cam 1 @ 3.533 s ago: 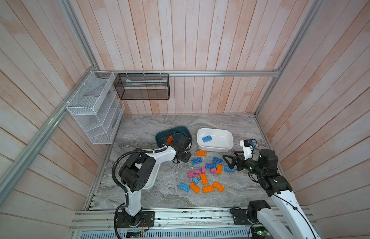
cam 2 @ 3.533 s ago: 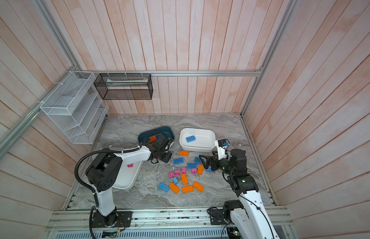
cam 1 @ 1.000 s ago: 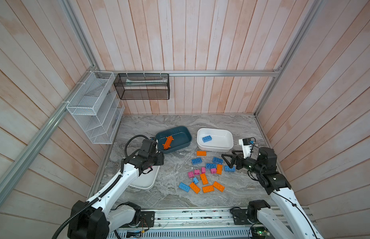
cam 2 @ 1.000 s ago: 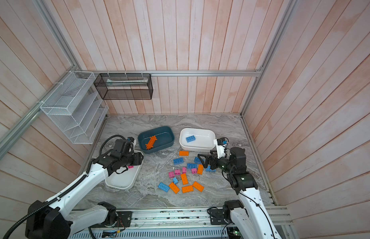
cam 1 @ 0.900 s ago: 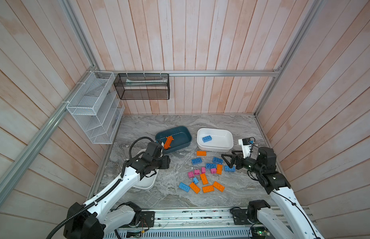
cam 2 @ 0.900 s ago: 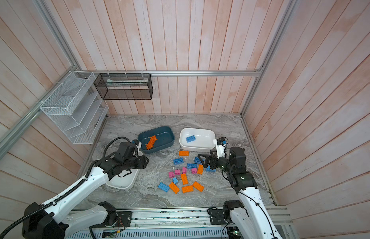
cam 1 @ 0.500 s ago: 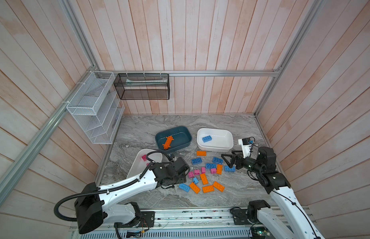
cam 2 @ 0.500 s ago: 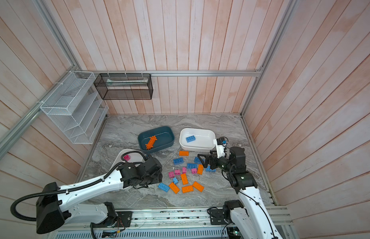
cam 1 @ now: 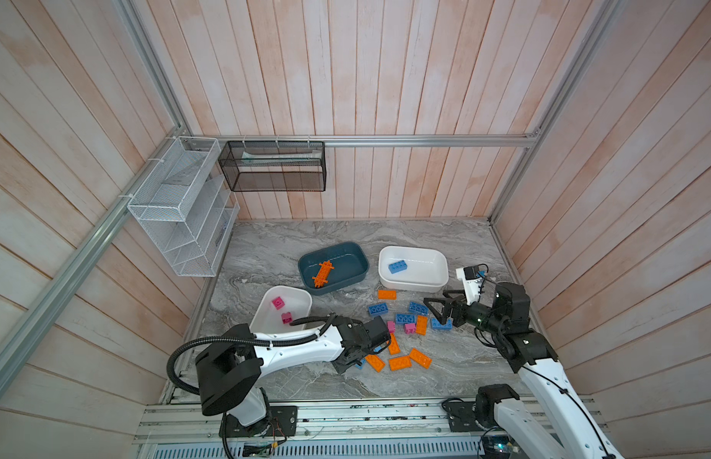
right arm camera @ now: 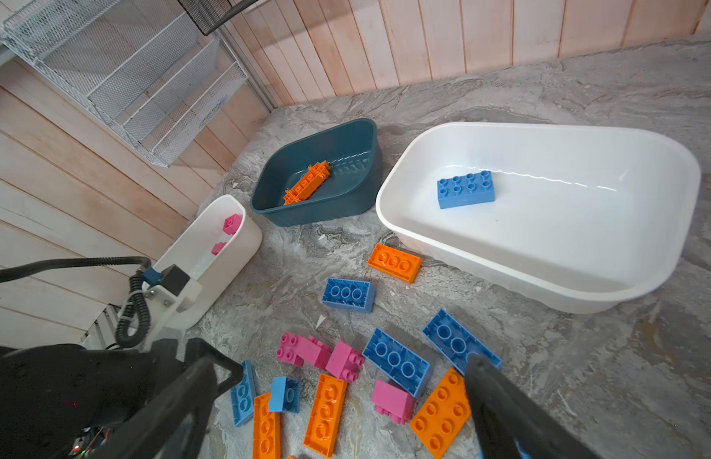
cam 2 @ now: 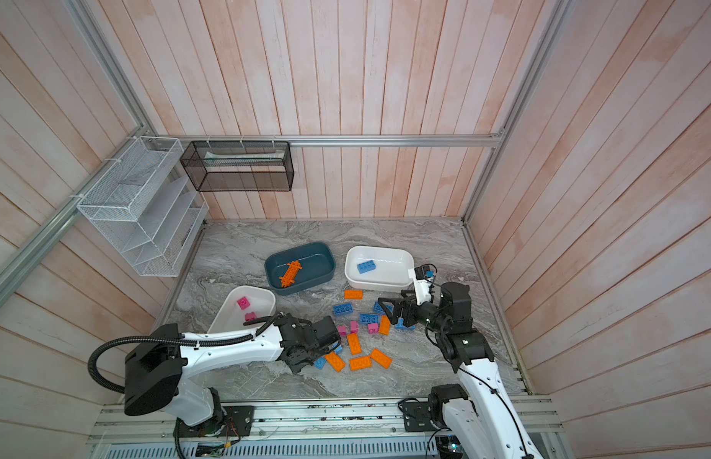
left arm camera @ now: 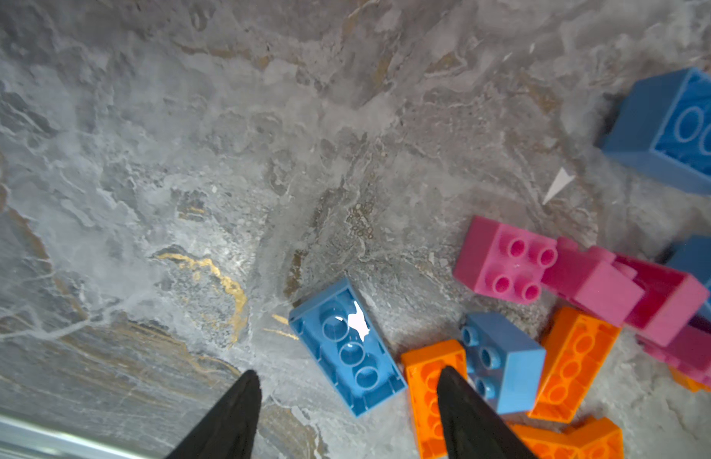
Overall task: Sort the legos into containers by color
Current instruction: 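Move the left gripper to a light blue 2x4 brick and grasp it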
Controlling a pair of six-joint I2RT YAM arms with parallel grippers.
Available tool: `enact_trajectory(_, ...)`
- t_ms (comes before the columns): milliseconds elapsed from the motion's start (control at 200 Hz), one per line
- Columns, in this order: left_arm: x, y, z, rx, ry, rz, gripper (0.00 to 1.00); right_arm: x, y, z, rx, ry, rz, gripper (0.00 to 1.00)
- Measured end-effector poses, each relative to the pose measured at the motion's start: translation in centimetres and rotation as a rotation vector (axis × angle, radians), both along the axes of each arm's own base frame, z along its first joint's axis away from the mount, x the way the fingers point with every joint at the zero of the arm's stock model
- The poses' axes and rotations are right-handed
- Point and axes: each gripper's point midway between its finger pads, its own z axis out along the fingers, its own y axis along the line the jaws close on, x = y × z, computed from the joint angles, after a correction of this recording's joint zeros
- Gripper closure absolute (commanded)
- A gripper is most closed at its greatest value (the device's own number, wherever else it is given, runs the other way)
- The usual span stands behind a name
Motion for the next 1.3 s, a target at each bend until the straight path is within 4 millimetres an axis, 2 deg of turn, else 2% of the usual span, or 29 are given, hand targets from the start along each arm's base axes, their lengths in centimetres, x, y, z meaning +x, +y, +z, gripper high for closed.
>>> enact_trajectory(225,0.3,-0.7,-1.6,-0.015,0.014,0.100,0.29,-0.7,0.6,-1.0,0.023,0.055,0.040,0.02)
enact_trajectory(440,0.6,-1.1,-2.4,-0.032,0.028,0.144,0.29,-1.6,1.1,-3.2,0.012,0.170,0.066,0.03)
enact_trajectory(650,0.4,-1.0,-3.0,-0.027,0.040,0.166,0.40,-2.7,1.9,-4.0,-0.001,0.222,0.099,0.03)
enact_trajectory(750,0.2,-0.7,-3.1,-0.013,0.050,0.168,0.50,-3.1,2.2,-3.9,-0.002,0.240,0.110,0.03)
enact_trajectory(915,-0.1,-0.6,-3.3,0.010,0.072,0.154,0.53,-3.2,2.3,-3.7,-0.006,0.259,0.113,0.03)
enact_trajectory(1140,-0.3,-0.3,-3.4,0.052,0.096,0.118,0.70,-3.5,2.2,-3.8,-0.009,0.280,0.113,0.03)
enact_trajectory(1300,-0.3,-0.1,-3.3,0.067,0.100,0.095,0.72,-3.5,2.2,-3.8,-0.009,0.281,0.113,0.03)
